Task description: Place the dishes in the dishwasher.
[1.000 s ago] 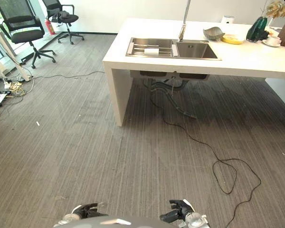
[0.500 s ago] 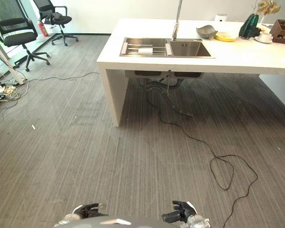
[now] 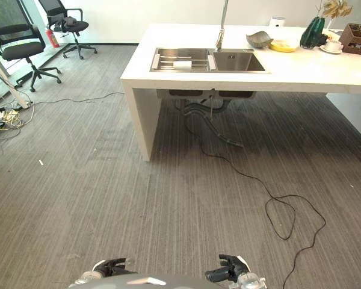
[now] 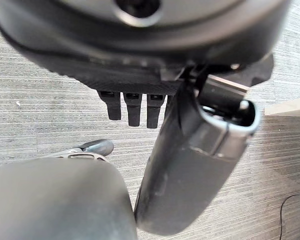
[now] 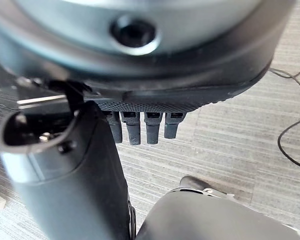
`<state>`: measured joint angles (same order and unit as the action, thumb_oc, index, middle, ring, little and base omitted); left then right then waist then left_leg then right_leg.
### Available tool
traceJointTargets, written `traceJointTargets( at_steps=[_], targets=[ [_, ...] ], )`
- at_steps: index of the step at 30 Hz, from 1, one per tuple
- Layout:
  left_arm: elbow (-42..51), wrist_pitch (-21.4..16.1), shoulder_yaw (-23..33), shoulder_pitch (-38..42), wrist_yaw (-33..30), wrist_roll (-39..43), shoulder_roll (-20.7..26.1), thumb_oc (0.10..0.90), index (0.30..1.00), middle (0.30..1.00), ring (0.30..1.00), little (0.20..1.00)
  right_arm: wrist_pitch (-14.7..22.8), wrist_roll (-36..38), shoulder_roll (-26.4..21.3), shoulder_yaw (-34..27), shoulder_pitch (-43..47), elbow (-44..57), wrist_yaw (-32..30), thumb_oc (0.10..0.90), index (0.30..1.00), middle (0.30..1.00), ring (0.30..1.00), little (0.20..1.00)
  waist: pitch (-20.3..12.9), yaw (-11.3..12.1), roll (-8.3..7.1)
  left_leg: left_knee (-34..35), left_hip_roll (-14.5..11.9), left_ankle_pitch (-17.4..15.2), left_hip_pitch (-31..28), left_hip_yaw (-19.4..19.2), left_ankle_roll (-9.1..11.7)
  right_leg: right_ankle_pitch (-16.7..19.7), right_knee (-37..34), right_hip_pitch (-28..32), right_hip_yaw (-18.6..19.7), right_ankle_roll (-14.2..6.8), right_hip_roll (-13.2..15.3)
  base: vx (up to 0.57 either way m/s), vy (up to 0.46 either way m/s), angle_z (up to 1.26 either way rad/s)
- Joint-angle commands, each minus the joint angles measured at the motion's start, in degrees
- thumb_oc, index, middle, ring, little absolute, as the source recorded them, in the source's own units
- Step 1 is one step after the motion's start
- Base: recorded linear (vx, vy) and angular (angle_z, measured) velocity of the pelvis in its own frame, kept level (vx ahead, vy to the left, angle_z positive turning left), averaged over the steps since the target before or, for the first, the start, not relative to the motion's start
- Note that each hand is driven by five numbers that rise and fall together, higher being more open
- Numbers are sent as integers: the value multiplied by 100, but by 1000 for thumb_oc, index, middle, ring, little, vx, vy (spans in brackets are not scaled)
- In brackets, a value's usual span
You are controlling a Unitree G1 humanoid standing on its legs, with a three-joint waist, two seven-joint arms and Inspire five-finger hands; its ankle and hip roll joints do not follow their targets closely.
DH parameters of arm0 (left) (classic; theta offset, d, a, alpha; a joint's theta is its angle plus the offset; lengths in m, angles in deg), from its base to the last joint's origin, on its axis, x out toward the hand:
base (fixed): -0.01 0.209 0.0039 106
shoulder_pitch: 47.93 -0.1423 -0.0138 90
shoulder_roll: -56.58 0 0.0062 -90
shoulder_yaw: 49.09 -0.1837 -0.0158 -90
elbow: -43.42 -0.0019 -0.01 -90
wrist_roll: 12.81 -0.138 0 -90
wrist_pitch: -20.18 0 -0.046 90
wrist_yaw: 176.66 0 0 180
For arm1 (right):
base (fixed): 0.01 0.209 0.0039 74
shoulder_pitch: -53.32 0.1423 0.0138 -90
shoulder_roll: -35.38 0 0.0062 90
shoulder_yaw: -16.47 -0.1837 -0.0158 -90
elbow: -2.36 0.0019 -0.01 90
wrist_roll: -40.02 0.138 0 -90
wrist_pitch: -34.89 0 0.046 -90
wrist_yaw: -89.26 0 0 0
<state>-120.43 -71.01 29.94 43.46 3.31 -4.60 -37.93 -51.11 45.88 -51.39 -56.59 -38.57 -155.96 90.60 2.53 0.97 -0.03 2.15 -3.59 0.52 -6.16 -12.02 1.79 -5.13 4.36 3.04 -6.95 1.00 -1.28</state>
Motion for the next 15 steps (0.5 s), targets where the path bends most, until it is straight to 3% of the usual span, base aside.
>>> traceJointTargets(
  at_steps=[1, 15],
  targets=[
    [-176, -112, 54, 266, 54, -204, -170, 800, 900, 900, 900, 900, 18, -7, -7, 248, 107, -247, 44, 800, 900, 900, 900, 900, 56, -115, -221, 285, 357, -175, -265, 44, 61, 230, -889, 628, 35, -550, 19, 0, 0, 0],
    [-130, -165, 192, 368, -133, -10, -102, 800, 900, 900, 900, 900, 23, 160, -80, 120, 195, -281, 30, 800, 900, 900, 900, 900, 188, -118, -202, 163, 329, -167, -221, 29, 96, 100, -672, 494, -23, -486, 27, 8, -17, 0]
  ],
)
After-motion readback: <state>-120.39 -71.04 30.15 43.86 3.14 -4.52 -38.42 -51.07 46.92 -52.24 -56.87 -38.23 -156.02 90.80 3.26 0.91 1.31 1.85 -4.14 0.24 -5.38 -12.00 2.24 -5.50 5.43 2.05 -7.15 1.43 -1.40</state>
